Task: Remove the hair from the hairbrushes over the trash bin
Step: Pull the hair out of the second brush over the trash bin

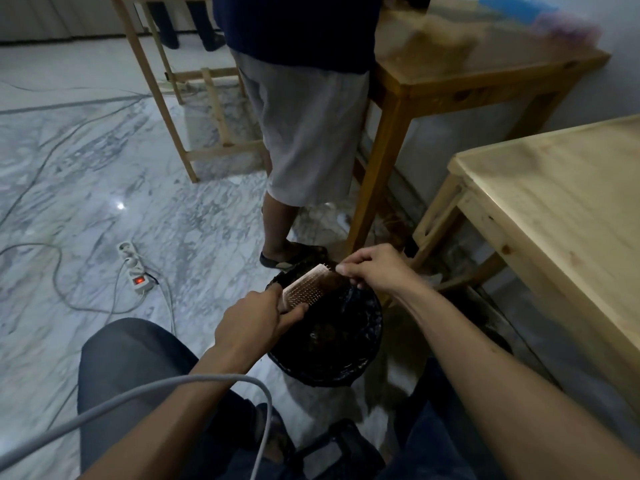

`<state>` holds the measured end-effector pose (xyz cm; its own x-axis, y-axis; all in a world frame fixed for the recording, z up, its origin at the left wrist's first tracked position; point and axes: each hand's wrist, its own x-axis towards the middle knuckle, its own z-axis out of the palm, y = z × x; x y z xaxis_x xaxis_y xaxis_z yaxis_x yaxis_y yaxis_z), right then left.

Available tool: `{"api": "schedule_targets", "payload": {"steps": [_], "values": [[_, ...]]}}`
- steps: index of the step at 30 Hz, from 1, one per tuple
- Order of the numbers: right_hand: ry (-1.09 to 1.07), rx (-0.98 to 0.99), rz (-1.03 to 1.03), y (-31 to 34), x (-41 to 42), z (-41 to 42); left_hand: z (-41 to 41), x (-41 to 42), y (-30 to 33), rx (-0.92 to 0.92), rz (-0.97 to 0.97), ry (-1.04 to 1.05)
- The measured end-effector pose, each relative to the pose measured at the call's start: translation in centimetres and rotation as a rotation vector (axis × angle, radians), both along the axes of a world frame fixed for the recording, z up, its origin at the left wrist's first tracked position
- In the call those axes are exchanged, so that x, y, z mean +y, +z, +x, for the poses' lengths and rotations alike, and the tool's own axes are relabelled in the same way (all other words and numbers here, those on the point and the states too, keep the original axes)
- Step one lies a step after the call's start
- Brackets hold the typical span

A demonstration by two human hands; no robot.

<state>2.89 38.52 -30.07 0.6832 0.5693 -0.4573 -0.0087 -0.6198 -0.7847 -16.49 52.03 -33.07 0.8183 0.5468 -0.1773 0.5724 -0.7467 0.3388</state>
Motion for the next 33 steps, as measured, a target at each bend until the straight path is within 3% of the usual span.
{"api": "schedule_targets", "payload": {"steps": [7,13,20,23,26,29,33], "values": [[-0.271,-0.049,0.083,1.3,-1.9,3.0,-1.7,2.6,-2.1,0.158,-0.024,0.142],[-0.098,0.034,0.006,0.8,-2.4,1.6,0.0,0.7,-1.0,-0.024,-0.044,0.135],[0.138,0.242,0.034,-0.6,-1.7,-0.4,0.9,-0.1,0.1,-0.091,-0.136,0.139],[0.17,0.106,-0.029,-0.6,-1.6,-0.5,0.8,0.6,0.7,-0.132,-0.149,0.187],[0.019,-0.04,-0.134,-1.0,-2.5,0.9,0.3,2.2,1.3,-0.195,-0.189,0.297],[-0.125,-0.059,-0.177,-1.8,-3.2,1.8,0.1,3.2,1.7,-0.246,-0.187,0.371],[-0.037,-0.124,-0.262,-1.7,-2.9,1.3,0.8,2.8,2.1,-0.257,-0.172,0.368]]}}
